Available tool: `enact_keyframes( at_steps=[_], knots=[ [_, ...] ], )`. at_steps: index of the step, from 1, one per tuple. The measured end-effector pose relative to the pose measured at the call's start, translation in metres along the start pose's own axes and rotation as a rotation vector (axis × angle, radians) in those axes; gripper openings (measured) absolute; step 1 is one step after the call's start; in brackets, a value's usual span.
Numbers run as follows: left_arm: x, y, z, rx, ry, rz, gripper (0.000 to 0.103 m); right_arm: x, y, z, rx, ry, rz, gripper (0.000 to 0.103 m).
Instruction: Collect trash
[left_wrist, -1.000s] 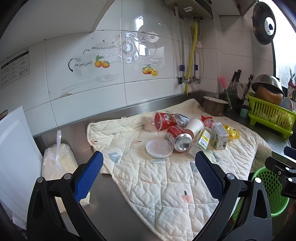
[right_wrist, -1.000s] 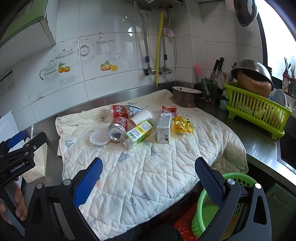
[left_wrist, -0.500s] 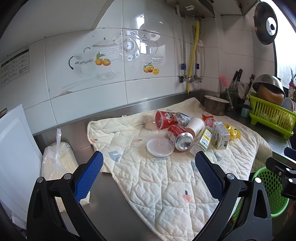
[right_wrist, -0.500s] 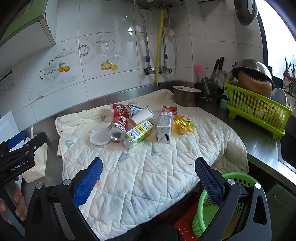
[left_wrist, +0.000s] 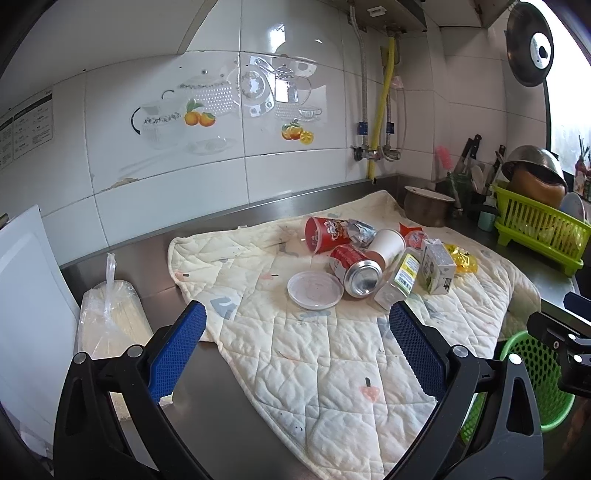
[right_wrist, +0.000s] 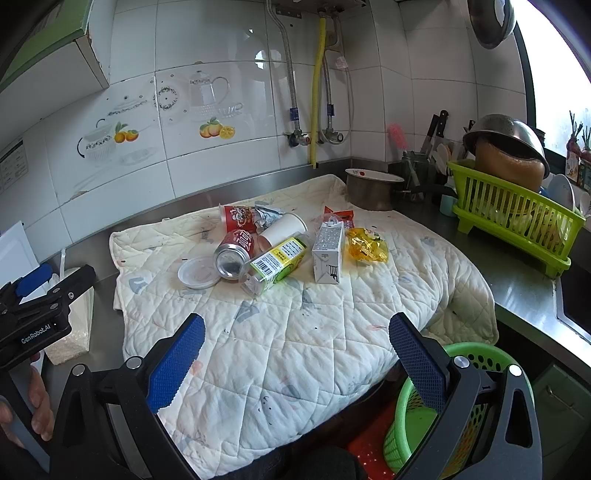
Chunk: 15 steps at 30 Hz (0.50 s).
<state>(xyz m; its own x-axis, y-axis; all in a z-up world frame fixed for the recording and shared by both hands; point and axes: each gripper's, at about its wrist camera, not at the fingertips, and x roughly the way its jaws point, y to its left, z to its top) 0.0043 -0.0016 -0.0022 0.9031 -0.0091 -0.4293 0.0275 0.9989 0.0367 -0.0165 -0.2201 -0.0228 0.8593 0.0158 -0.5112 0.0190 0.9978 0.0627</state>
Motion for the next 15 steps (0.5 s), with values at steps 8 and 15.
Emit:
enact_keyframes(
  at_steps=[8, 15],
  knots=[
    [0.0014, -0.0013, 0.0006, -0.001, 0.004, -0.004, 0.098, -0.0005, 0.0001, 0.0007, 0.001, 0.0, -0.001, 0.097],
    [0.0026, -0.0013, 0.0013, 0.007, 0.002, -0.002, 0.098, 0.0021, -0.0007, 0.0003, 0.0, 0.001, -0.003, 0.097]
  ],
)
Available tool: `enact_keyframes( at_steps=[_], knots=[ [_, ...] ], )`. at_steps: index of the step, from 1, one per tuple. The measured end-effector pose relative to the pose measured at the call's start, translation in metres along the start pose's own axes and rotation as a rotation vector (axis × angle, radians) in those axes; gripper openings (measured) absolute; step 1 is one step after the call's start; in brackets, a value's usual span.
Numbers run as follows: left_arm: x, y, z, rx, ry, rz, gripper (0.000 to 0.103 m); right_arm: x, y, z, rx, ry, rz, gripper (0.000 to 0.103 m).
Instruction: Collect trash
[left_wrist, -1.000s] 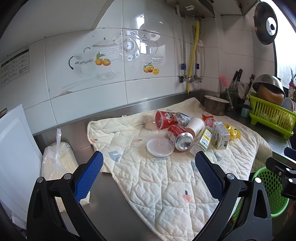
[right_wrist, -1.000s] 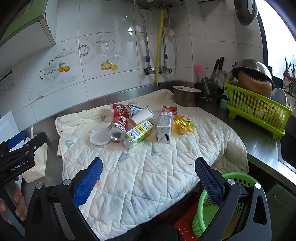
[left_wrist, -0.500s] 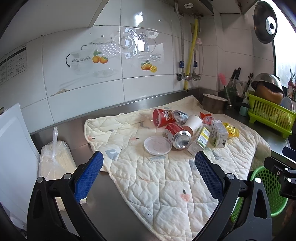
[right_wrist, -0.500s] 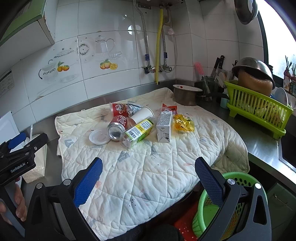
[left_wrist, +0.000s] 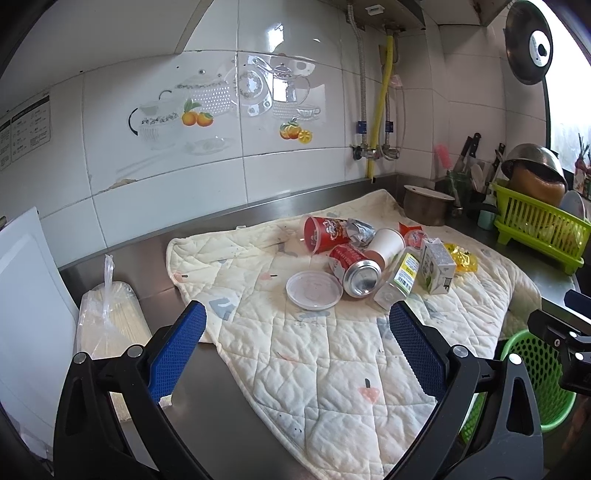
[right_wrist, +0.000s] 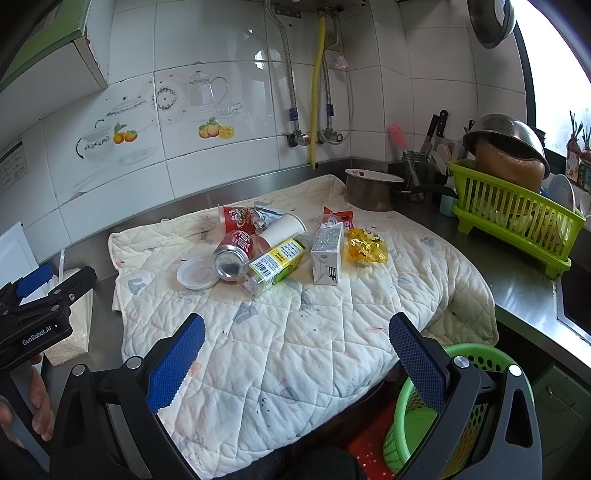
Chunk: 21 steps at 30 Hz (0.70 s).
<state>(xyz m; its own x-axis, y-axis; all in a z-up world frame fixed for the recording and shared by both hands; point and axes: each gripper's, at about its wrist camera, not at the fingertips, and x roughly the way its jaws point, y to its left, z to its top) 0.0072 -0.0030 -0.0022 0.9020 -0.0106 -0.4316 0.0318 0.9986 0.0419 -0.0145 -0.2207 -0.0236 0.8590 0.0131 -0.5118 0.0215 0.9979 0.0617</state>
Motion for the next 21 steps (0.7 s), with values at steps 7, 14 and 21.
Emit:
enact_keyframes(
  at_steps=[7, 14, 21],
  knots=[
    [0.007, -0.003, 0.002, 0.012, 0.016, 0.004, 0.098, 0.008, -0.003, -0.001, 0.0, 0.006, 0.0, 0.097],
    [0.017, -0.005, 0.003, 0.022, 0.035, -0.008, 0.098, 0.025, -0.008, 0.006, -0.003, 0.02, -0.012, 0.097],
    [0.034, -0.004, 0.005, 0.014, 0.06, -0.019, 0.098, 0.05, -0.019, 0.023, 0.001, 0.038, 0.004, 0.097]
  ],
)
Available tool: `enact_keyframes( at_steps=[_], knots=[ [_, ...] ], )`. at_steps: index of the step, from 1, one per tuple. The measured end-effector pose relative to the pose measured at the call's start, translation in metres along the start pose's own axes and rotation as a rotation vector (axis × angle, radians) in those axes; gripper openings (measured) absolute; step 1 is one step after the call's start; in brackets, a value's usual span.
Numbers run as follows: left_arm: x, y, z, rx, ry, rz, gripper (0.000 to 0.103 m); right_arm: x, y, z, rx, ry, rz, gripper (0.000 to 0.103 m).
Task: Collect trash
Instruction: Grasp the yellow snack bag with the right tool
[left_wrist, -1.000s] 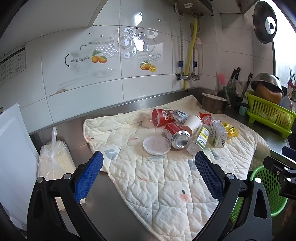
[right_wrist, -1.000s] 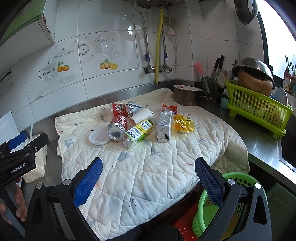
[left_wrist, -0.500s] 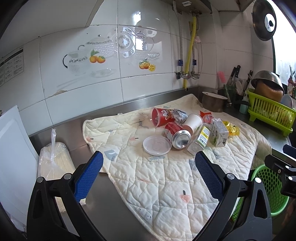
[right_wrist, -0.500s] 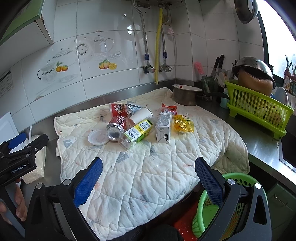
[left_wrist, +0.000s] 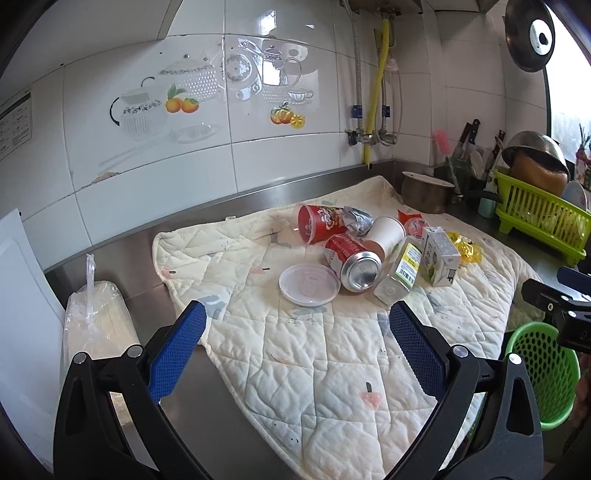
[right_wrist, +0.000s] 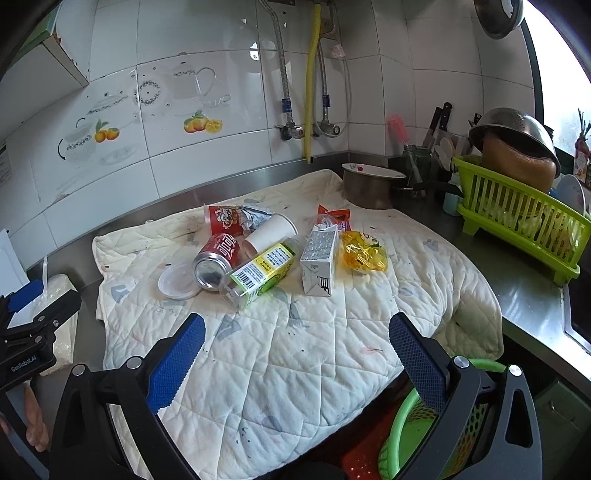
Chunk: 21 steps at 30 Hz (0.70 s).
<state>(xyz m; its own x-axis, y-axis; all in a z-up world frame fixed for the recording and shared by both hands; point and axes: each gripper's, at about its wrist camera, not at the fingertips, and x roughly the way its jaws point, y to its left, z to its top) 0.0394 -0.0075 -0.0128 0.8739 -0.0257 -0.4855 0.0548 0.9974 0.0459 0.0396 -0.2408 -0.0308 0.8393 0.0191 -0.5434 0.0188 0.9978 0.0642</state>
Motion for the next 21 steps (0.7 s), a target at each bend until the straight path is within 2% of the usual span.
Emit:
enact_keyframes(
  at_steps=[6, 15, 17, 21],
  knots=[
    [0.015, 0.007, 0.001, -0.015, 0.016, 0.019, 0.098, 0.026, -0.016, 0.025, -0.009, 0.003, -0.005, 0.096],
    [0.037, 0.021, -0.002, -0.047, 0.051, 0.031, 0.098, 0.091, -0.064, 0.062, 0.016, 0.071, -0.013, 0.094],
    [0.042, 0.022, -0.003, -0.051, 0.06, 0.032, 0.098, 0.108, -0.075, 0.068, 0.038, 0.097, -0.007, 0.086],
    [0.052, 0.023, -0.003, -0.048, 0.072, 0.048, 0.098, 0.143, -0.097, 0.076, 0.098, 0.143, 0.008, 0.081]
  ],
)
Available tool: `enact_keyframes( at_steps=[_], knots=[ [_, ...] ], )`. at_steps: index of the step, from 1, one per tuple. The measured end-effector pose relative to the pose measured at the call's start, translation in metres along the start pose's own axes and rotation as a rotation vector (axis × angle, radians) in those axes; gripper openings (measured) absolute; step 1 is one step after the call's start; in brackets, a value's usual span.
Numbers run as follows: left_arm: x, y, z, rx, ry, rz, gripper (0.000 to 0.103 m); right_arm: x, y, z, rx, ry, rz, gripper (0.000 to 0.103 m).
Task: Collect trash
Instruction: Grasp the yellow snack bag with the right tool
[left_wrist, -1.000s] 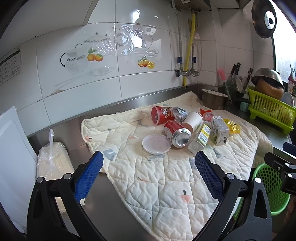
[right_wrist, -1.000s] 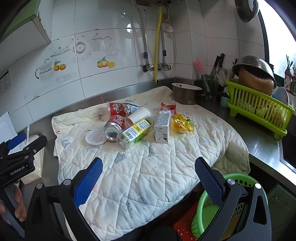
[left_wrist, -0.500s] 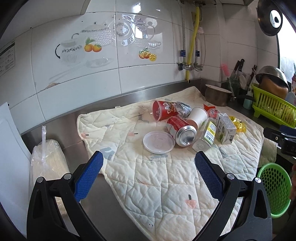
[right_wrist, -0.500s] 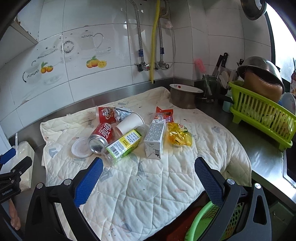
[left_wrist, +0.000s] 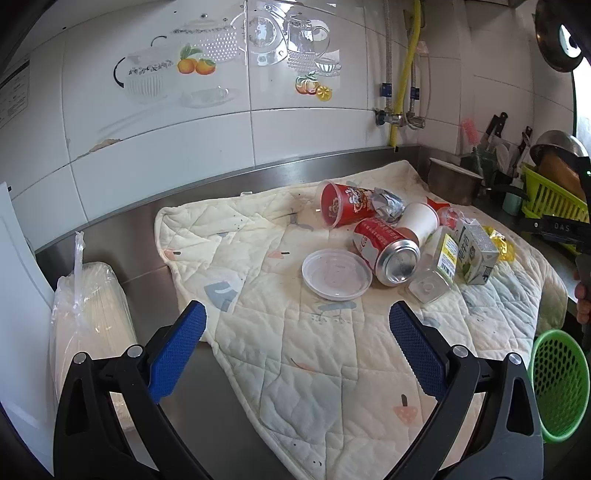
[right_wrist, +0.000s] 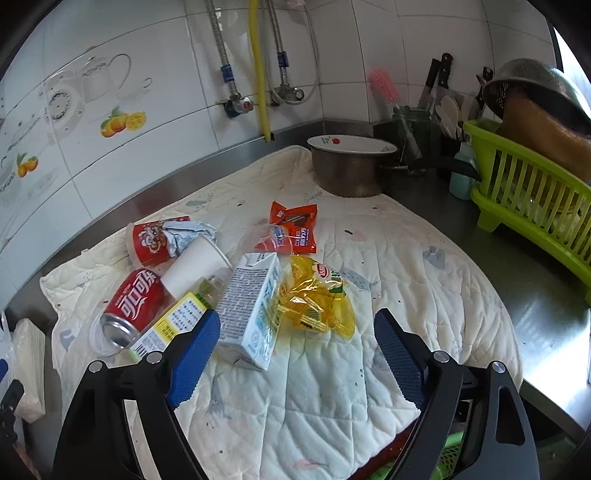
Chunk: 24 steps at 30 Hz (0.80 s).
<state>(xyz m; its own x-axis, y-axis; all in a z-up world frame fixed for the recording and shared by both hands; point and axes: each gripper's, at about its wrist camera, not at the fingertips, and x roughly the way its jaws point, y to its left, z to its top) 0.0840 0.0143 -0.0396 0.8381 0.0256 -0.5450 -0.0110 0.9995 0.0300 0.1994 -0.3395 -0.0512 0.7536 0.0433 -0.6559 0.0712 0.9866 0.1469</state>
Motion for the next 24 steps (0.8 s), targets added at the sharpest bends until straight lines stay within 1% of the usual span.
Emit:
enact_keyframes(
  at_steps=[4, 7, 11, 15, 24],
  knots=[
    [0.009, 0.001, 0.001, -0.009, 0.017, 0.008, 0.098, 0.034, -0.015, 0.013, 0.029, 0.048, 0.0, 0.076],
    [0.015, 0.002, 0.003, -0.015, 0.024, 0.016, 0.098, 0.056, -0.025, 0.02, 0.068, 0.087, 0.011, 0.074],
    [0.022, 0.004, 0.007, -0.03, 0.037, 0.013, 0.098, 0.081, -0.037, 0.027, 0.123, 0.148, 0.056, 0.069],
    [0.031, 0.005, 0.012, -0.043, 0.052, 0.008, 0.098, 0.104, -0.039, 0.028, 0.13, 0.212, 0.071, 0.067],
    [0.048, -0.001, 0.039, -0.063, 0.052, -0.022, 0.098, 0.124, -0.038, 0.02, 0.132, 0.256, 0.118, 0.065]
  ],
)
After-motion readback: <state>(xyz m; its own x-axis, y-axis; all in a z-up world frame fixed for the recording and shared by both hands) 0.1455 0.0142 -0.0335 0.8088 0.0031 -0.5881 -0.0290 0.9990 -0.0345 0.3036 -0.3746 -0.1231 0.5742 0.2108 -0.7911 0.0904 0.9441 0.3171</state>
